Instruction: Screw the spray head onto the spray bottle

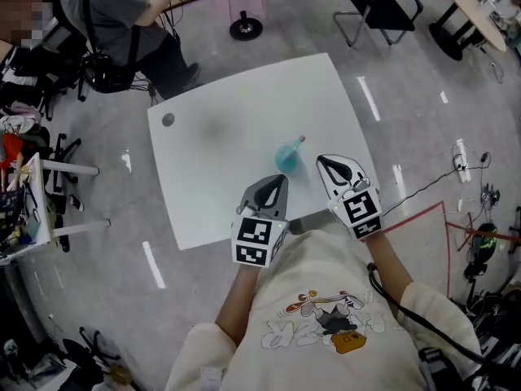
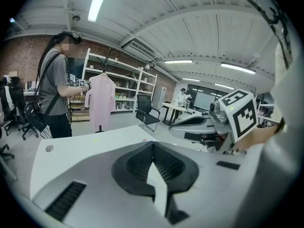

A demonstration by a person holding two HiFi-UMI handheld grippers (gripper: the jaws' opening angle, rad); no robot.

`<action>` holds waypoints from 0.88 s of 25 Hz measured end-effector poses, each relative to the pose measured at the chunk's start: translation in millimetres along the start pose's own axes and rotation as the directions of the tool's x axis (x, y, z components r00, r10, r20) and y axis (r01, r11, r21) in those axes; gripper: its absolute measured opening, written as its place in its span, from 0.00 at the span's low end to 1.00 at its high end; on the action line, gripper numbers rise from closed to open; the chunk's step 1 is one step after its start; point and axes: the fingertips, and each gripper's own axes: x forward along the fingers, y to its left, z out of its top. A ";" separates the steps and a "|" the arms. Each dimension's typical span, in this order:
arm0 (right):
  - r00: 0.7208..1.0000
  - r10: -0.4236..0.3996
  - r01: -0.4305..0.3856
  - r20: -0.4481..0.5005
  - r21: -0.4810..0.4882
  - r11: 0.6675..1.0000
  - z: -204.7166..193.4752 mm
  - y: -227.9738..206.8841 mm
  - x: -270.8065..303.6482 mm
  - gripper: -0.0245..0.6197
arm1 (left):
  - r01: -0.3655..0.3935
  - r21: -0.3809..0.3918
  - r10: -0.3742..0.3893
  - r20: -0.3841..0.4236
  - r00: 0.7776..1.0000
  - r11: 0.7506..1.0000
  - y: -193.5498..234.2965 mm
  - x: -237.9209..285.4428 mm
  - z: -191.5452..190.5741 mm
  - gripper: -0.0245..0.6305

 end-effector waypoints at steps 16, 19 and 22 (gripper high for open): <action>0.996 0.080 -0.077 -0.030 0.078 0.994 -39.6 -21.6 -9.5 0.05 | -0.036 0.042 0.039 -0.081 0.996 0.998 -14.8 37.8 8.9 0.05; 0.995 0.088 -0.084 -0.037 0.081 0.993 -44.0 -28.6 -15.6 0.05 | -0.027 0.030 0.030 -0.091 0.995 0.999 -25.4 46.8 8.2 0.05; 0.995 0.095 -0.093 -0.016 0.085 0.992 -33.8 -15.9 -8.8 0.05 | -0.024 0.047 0.029 -0.097 0.995 0.999 -18.3 38.1 7.3 0.05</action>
